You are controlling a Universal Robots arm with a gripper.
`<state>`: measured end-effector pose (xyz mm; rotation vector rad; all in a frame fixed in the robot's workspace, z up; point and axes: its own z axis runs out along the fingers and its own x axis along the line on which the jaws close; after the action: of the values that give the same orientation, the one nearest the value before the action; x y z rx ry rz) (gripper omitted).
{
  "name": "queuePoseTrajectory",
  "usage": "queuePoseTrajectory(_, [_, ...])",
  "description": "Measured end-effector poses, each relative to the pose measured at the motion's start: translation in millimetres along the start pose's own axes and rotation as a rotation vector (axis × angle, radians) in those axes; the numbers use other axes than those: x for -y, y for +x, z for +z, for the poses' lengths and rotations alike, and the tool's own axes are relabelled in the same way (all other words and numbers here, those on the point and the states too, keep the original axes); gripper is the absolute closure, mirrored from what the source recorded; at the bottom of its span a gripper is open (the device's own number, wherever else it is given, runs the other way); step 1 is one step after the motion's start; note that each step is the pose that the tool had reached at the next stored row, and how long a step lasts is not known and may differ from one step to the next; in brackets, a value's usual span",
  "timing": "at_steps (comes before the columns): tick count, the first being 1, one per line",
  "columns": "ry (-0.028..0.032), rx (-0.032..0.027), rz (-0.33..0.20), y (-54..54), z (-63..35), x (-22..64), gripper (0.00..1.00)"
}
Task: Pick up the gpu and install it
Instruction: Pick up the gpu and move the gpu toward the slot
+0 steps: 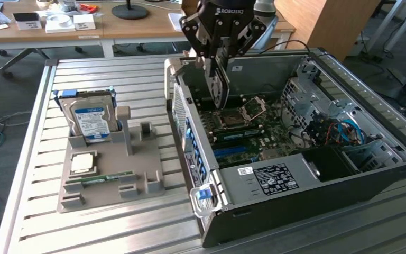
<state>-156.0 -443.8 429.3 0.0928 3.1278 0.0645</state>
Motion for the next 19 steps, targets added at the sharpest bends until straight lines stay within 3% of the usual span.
queuePoseTrajectory(19, [0.0001,0.0,0.0,-4.2,0.1,-1.3,0.73])
